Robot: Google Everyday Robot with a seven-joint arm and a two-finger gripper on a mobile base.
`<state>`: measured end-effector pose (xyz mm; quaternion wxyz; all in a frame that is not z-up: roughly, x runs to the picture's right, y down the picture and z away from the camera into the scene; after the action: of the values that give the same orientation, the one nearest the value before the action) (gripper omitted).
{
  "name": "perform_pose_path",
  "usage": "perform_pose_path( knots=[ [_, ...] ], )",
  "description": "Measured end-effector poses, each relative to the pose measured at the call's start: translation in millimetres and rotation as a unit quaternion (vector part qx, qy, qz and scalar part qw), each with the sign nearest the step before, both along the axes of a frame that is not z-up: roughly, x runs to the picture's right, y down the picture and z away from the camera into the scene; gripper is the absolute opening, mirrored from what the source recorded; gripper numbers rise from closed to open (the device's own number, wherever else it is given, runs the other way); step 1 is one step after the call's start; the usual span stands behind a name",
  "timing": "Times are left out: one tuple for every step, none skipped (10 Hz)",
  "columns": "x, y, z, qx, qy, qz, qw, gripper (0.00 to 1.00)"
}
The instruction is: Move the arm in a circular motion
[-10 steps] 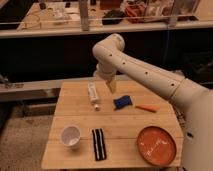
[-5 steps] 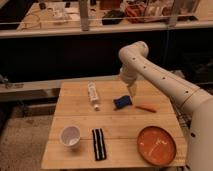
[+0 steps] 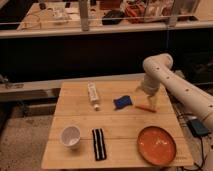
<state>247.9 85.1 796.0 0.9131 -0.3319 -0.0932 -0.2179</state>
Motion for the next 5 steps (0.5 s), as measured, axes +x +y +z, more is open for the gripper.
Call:
perform_pose_path(
  knots=[
    [7,20,-22.5,-0.006,0.0,-0.001,1.0,0.8],
    [9,33,-41.6,-0.004,0.0,-0.002,1.0,0.8],
    [2,46,-64.6,-0.001,-0.007,-0.007,0.9999,0.8],
    [-10,59,-91.6,0.005,-0.019,-0.013,0.9997,0.8],
    [-23,67,-110.4,0.009,-0.03,-0.019,0.9993,0.8]
  ],
)
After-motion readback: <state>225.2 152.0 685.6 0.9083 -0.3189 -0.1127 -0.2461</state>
